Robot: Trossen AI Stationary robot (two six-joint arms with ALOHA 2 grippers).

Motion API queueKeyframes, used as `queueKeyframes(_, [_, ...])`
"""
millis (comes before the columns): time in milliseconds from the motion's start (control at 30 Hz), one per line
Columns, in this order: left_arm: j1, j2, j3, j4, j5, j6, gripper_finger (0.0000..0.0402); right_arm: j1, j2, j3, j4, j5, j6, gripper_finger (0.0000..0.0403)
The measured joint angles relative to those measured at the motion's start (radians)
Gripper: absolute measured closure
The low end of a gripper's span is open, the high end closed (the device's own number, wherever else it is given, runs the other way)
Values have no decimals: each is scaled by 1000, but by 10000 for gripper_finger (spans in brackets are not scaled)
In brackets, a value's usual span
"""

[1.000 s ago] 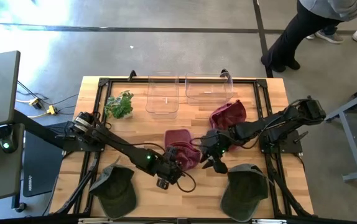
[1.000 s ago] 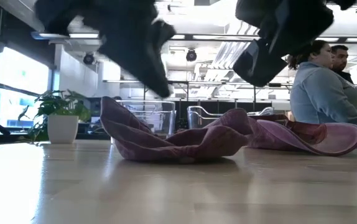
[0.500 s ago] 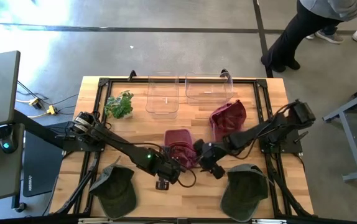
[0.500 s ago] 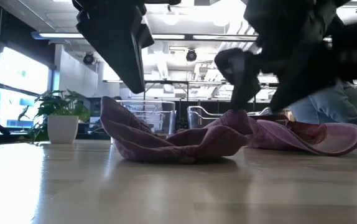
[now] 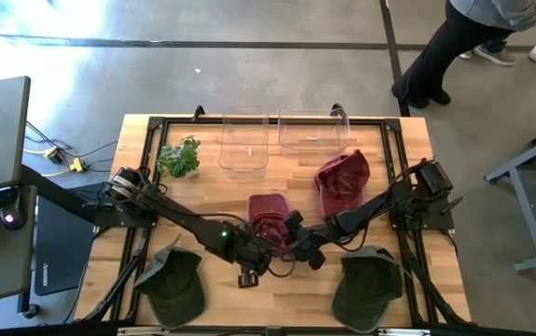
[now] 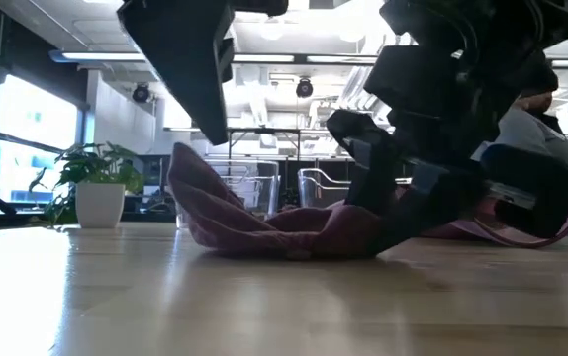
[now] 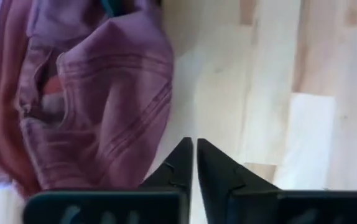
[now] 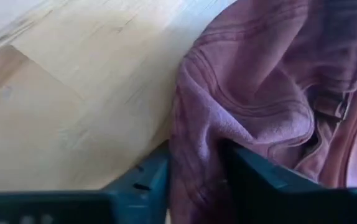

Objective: Pick & Place hat
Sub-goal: Put the left red cap into the right transparent bin

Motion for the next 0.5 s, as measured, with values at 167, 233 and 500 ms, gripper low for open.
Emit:
queueKeyframes(167, [14,-22,0,54,26,55,303,2,-61,-1,-34,-37,89,380])
queueKeyframes(233, [26,-37,1,64,13,110,261,-7,-115,-1,-64,-70,148,393])
queueKeyframes(500, [56,-68,1,84,-115,192,118,-118,-288,0,-154,-328,403,397])
